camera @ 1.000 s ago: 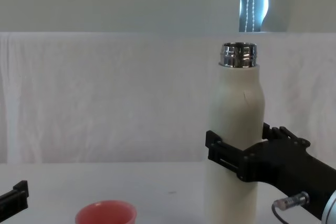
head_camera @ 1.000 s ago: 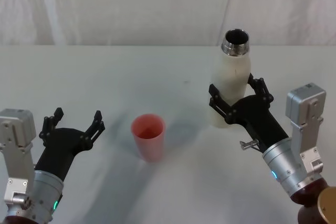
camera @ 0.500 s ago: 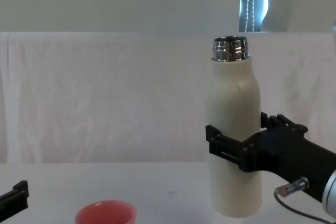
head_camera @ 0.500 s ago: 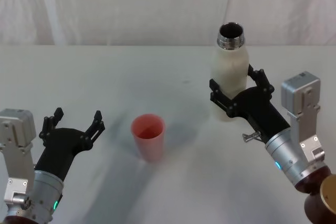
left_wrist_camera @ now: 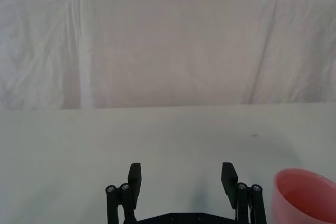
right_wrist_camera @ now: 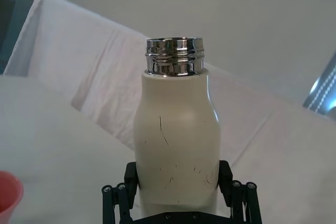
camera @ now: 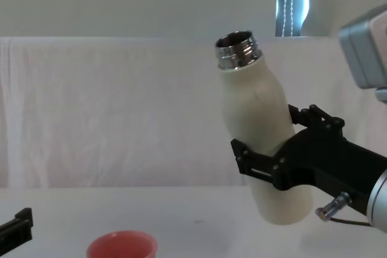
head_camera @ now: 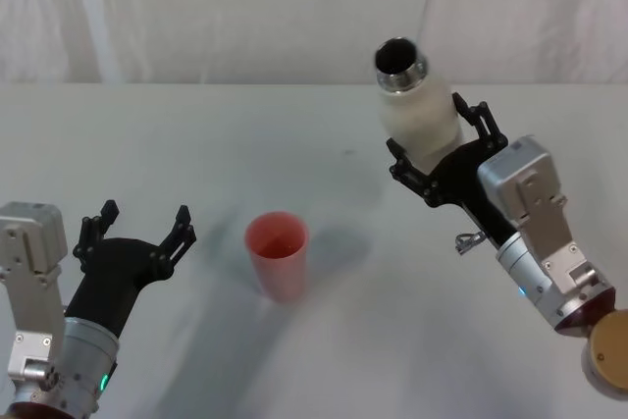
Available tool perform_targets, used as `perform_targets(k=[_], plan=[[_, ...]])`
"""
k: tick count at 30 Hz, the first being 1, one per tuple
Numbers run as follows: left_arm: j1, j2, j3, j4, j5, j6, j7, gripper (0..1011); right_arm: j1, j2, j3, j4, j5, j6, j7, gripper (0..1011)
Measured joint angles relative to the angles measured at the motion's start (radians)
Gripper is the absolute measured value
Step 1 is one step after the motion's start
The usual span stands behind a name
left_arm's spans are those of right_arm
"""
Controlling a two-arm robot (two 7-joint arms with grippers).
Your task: Grasp the thermos with one hand and pour water into the cup lid.
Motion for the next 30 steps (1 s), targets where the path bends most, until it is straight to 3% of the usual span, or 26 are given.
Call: perform_targets(k=[11,30], plan=[[0.0,0.0,0.0,0.0,0.0,0.0,0.0,1001,0.03,0.047,-0.05,0.002,-0.168,0.005,-0.018,951],[0.0,0.0,0.0,0.0,0.0,0.0,0.0,1001,0.044,0.072,-0.108,0.018,-0.363,0.03,-0.102,951]])
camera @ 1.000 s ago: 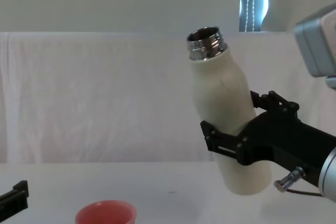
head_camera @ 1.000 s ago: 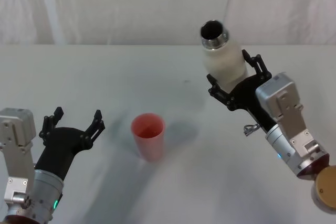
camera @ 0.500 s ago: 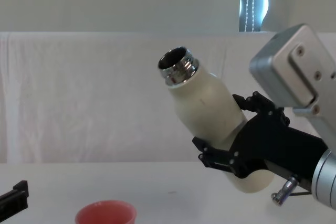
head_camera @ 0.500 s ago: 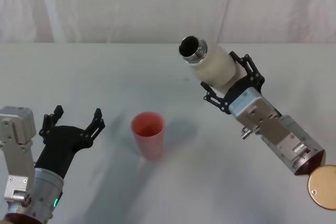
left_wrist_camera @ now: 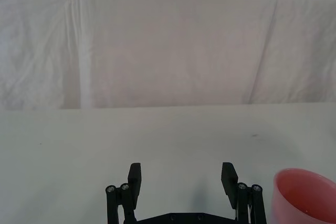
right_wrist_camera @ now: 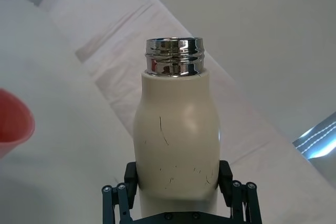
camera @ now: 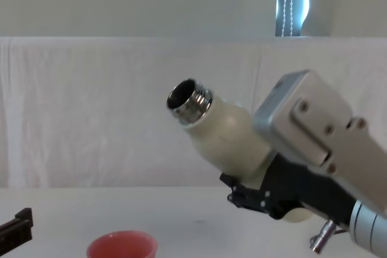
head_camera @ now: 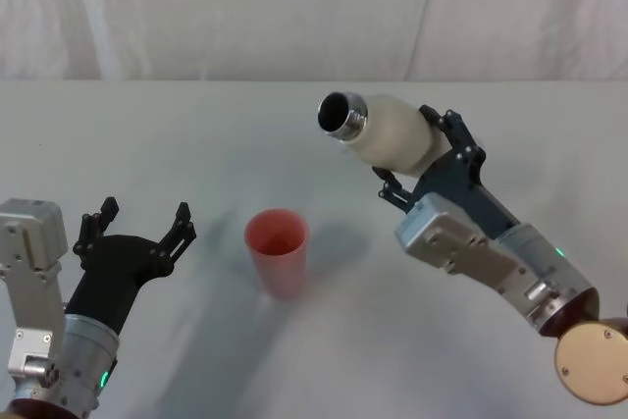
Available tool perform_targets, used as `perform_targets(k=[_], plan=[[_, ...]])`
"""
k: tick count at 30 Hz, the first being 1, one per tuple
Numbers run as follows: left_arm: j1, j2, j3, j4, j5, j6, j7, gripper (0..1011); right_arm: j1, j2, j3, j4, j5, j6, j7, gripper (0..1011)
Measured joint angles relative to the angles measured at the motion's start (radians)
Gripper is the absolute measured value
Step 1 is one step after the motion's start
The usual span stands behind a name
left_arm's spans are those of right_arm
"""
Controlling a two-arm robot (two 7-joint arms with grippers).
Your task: Grasp the thermos with one hand and pour water into the cup lid.
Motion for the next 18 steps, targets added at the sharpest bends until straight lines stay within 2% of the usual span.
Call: perform_targets(k=[18], plan=[[0.0,0.0,0.0,0.0,0.0,0.0,0.0,1001,0.023,0.032,-0.077,0.041,-0.199,0.026,-0.083,951]])
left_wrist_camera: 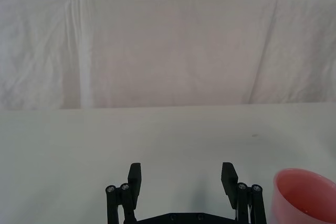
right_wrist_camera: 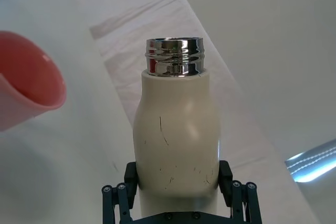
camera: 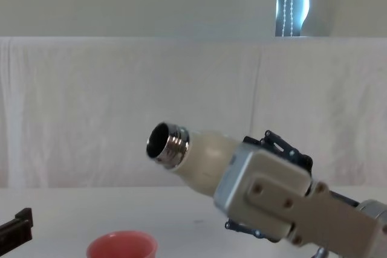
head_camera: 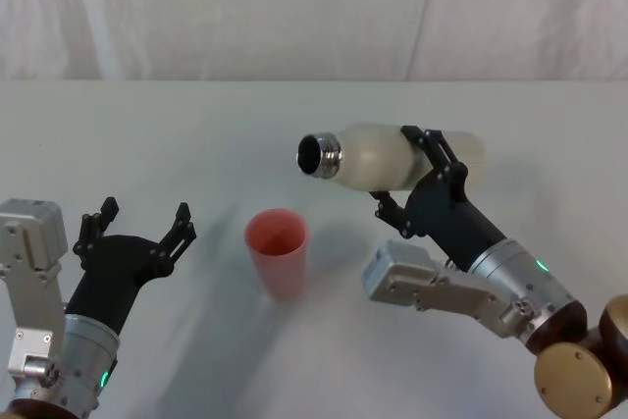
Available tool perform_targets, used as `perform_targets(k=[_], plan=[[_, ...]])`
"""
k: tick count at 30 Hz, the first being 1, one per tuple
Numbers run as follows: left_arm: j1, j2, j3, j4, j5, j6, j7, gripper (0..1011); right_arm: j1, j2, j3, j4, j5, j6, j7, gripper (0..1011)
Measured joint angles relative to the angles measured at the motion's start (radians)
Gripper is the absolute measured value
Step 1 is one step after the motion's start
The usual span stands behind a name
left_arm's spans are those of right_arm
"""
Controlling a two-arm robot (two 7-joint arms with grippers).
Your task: Grasp the thermos with one hand and pour water into the cup lid.
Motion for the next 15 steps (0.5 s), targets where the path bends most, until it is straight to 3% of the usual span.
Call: perform_targets(k=[6,15], plan=[[0.0,0.0,0.0,0.0,0.0,0.0,0.0,1001,0.014,0.014,-0.027,0.012,-0.061,0.014,-0.02,951],[0.0,0.0,0.0,0.0,0.0,0.0,0.0,1001,0.029,0.023,-0.055,0.028,-0.108,0.029,-0.041,951]])
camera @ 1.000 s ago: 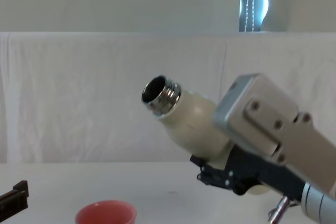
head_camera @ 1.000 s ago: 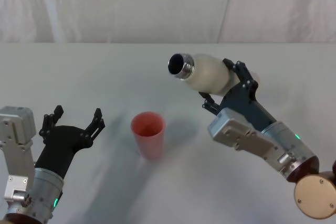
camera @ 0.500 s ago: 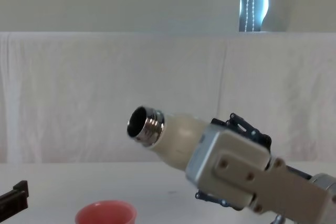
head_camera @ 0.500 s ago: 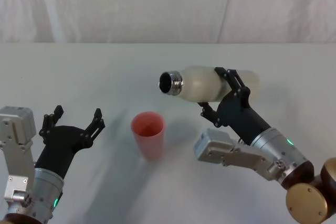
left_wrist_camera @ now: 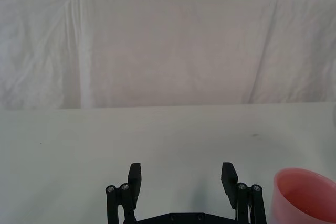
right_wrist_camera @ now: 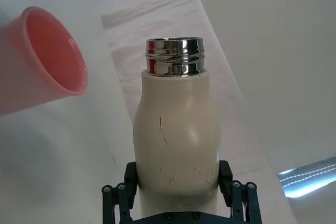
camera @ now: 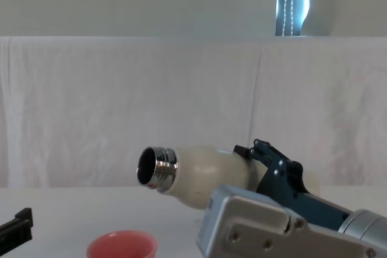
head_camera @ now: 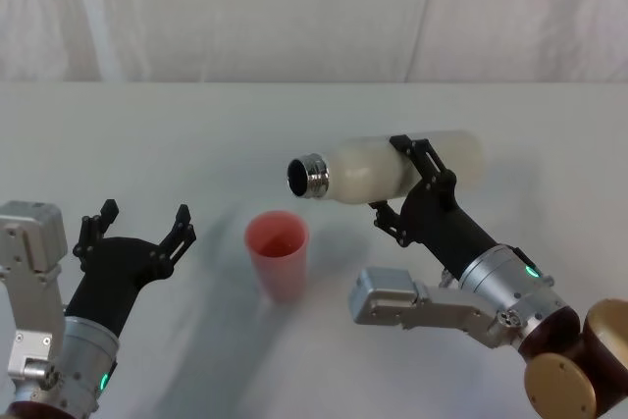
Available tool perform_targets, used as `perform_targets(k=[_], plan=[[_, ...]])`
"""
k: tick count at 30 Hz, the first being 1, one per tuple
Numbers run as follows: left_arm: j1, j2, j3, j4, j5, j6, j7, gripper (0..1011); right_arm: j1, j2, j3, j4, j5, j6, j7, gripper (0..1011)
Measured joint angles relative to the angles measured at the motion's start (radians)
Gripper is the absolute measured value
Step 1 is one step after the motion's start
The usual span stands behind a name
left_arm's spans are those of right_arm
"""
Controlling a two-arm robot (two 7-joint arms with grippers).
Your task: Grasp the thermos with one hand and pour water into the cup lid.
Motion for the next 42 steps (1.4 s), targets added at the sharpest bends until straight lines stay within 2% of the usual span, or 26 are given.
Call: perform_targets(k=[9,21,33,42], plan=[[0.0,0.0,0.0,0.0,0.0,0.0,0.0,1001,0.006,0.001,-0.017,0.015,-0.031,0.017,-0.023,951],[0.0,0.0,0.0,0.0,0.0,0.0,0.0,1001,0.015,0.01,-0.044,0.02,-0.101,0.052,-0.057,951],[0.0,0.0,0.0,0.0,0.0,0.0,0.0,1001,0.023,0.015,-0.059,0.023,-0.123,0.064,-0.064,951],[0.0,0.0,0.0,0.0,0.0,0.0,0.0,1001,0.041,0.002,-0.073,0.041,-0.137,0.067,-0.073,951]])
